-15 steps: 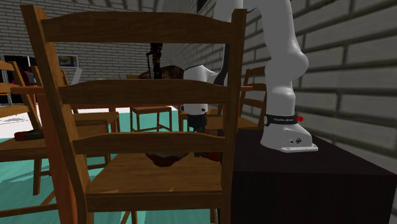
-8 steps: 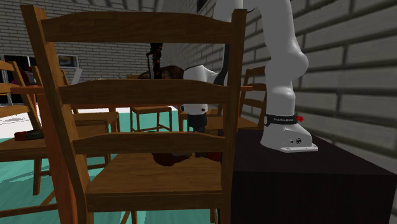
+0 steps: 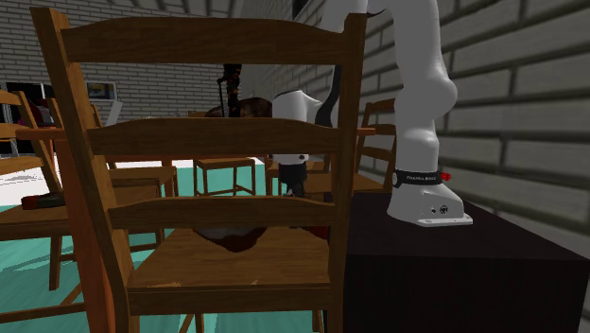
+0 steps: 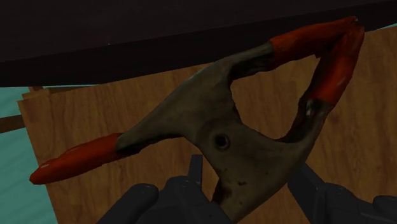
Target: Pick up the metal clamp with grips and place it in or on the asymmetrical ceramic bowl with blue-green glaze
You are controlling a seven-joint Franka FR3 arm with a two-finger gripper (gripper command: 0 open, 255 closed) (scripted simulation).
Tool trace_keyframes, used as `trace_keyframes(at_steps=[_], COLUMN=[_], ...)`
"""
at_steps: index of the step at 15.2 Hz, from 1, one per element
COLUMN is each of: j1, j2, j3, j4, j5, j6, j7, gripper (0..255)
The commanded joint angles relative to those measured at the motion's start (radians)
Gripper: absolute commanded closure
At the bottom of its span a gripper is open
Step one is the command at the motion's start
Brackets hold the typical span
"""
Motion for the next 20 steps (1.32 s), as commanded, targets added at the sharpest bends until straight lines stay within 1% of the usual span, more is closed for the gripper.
trace_keyframes(at_steps=[1,6,10,15,20], j1=[-0.013,-0.015,-0.003,0.013,0.026], j2=[-0.044,-0.147,-0.227,-0.319,-0.402], j3=[0.027,0.056,0.057,0.049,0.038], j4=[-0.008,-0.018,-0.020,-0.014,-0.002], j5=[0.051,0.159,0.218,0.264,0.290], j6=[-0.033,-0.120,-0.194,-0.289,-0.383], j7=[-0.036,-0.113,-0.155,-0.188,-0.209], gripper=[255,255,255,255,255])
